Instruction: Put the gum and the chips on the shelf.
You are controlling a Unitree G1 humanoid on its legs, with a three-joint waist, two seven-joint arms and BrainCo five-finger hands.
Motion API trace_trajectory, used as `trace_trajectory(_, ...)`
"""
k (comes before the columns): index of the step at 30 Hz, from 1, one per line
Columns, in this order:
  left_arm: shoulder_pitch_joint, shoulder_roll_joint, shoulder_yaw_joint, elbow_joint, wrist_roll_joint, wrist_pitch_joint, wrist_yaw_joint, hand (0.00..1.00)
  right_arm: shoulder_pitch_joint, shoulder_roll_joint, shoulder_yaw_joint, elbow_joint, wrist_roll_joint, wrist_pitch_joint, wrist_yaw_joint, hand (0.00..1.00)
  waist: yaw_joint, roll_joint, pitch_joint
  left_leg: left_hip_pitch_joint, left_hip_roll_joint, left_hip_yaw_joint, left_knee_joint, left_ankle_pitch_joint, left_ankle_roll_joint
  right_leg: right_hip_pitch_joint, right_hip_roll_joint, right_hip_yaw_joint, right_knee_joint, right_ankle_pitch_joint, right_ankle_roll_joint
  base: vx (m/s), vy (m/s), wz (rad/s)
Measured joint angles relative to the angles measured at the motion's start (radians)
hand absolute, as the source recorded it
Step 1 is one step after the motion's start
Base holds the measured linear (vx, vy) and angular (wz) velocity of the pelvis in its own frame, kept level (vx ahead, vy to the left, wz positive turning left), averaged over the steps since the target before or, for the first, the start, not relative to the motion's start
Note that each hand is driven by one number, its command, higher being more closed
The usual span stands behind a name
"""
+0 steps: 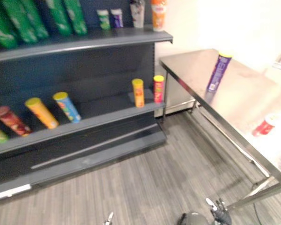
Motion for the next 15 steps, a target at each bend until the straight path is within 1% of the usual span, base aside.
trace_trajectory(1,0.001,-0.013,-0.001,0.003,0.001,-0.001,0.005,0.0,-0.007,-0.01,0.008,-0.008,0.003,-0.001,0.008,0.0,-0.001,0.014,-0.001,0.001,0.022,0.002,-0.006,0.005,-0.008,0.012,0.035,0.006,-0.063,0.01,-0.014,0.27,-0.141,-1.01)
trace_trajectory(2,-0.001,-0.023,-0.001,0.007,0.001,-0.003,0.011,0.0,-0.008,-0.009,0.011,-0.025,0.01,-0.001,0.012,0.0,-0.001,0.025,0.003,0.005,0.026,0.023,-0.016,0.005,-0.011,0.011,0.057,-0.005,-0.101,0.01,-0.014,0.19,-0.099,-0.91)
trace_trajectory(3,-0.002,-0.026,0.0,0.007,0.001,-0.004,0.014,0.0,-0.009,-0.009,0.011,-0.03,0.01,-0.001,0.012,0.0,-0.002,0.029,0.004,0.004,0.028,0.034,-0.02,0.005,-0.011,0.01,0.064,-0.018,-0.117,0.009,-0.014,0.13,-0.083,-0.81)
trace_trajectory(4,-0.003,-0.028,-0.001,0.007,0.0,-0.005,0.016,0.0,-0.007,-0.011,0.01,-0.033,0.012,0.001,0.012,0.0,-0.004,0.032,0.006,0.005,0.027,0.05,-0.027,0.006,-0.012,0.008,0.071,-0.046,-0.142,0.0,-0.028,0.09,-0.075,-0.58)
trace_trajectory(5,-0.004,-0.029,-0.001,0.007,0.0,-0.006,0.019,0.0,-0.005,-0.012,0.011,-0.033,0.025,0.007,0.012,0.0,-0.007,0.034,0.007,0.009,0.027,0.049,-0.028,0.006,-0.014,0.008,0.073,-0.056,-0.145,-0.013,-0.044,0.08,-0.067,-0.42)
trace_trajectory(7,-0.004,-0.029,-0.001,0.005,0.0,-0.008,0.024,0.0,0.018,-0.012,0.011,-0.035,0.031,0.017,0.009,0.0,-0.009,0.032,0.007,0.023,0.024,0.05,-0.027,0.016,-0.031,0.014,0.068,-0.06,-0.135,-0.043,-0.036,0.05,-0.031,-0.01)
trace_trajectory(11,-0.015,-0.032,-0.004,-0.005,0.0,-0.011,0.023,0.0,0.034,-0.015,0.011,-0.034,0.032,0.023,0.001,0.0,-0.01,0.031,0.002,0.02,0.034,0.045,-0.005,0.018,-0.035,0.039,0.072,-0.079,-0.159,-0.048,-0.03,0.03,-0.01,0.14)
trace_trajectory(14,-0.018,-0.031,-0.004,-0.006,0.006,-0.007,0.023,0.0,0.031,-0.015,0.011,-0.033,0.039,0.025,-0.011,0.0,-0.009,0.028,-0.001,0.017,0.038,0.06,0.02,0.03,-0.06,0.042,0.06,-0.076,-0.148,-0.058,-0.021,0.03,0.004,-0.04)
trace_trajectory(15,-0.021,-0.031,-0.002,-0.008,0.009,-0.004,0.02,0.0,0.031,-0.014,0.009,-0.034,0.048,0.025,-0.016,0.0,-0.01,0.027,-0.002,0.011,0.034,0.088,0.048,0.03,-0.06,0.031,0.036,-0.089,-0.112,-0.099,-0.021,0.07,-0.004,-0.21)
